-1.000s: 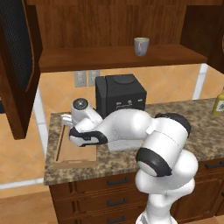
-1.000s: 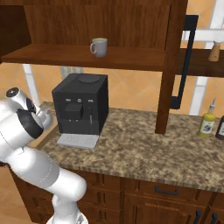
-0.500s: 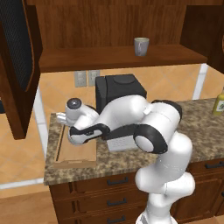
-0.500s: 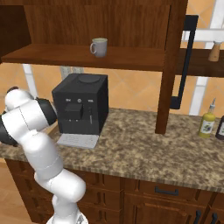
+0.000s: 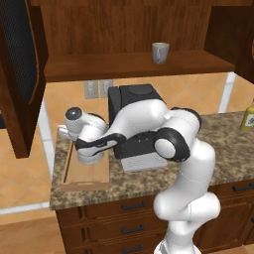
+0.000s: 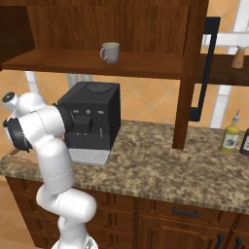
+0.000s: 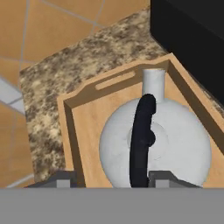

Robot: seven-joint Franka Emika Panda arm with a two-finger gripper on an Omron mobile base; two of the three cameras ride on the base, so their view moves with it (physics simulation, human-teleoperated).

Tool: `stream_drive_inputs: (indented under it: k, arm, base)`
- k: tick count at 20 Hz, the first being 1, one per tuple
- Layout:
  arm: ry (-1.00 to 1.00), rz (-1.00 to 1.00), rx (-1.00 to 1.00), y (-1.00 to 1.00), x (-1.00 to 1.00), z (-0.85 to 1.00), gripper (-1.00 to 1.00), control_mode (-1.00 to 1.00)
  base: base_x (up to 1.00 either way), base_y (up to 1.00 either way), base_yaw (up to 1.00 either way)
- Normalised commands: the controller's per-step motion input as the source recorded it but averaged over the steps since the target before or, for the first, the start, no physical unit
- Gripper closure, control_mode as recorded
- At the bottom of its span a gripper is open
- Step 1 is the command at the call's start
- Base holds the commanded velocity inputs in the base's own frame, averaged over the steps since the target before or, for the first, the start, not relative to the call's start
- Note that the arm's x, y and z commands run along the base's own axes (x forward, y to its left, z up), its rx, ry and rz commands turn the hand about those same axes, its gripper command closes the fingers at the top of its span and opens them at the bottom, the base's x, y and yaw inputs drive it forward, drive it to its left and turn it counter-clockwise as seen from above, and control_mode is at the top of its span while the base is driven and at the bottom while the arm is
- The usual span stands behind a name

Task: Pick the kettle from the counter and place it on the tray. Then pick the mug from the cabinet and place it on the tray. Then close the cabinet doors.

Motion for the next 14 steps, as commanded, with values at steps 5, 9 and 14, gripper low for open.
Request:
stream_drive_inputs:
  k: [5, 9, 14]
  arm:
    - [-0.01, -0.04, 0.02, 0.00, -0.07, 0.03, -1.00, -1.00]
    - [-0.01, -0.09, 0.02, -0.09, -0.11, 0.46, -1.00, -1.00]
    - [0.06, -0.09, 0.00, -0.62, -0.10, 0.25, -1.00, -1.00]
  base:
    - [0.00, 0.00, 0.00]
    - [0.00, 0.00, 0.00]
    - [0.00, 0.00, 0.00]
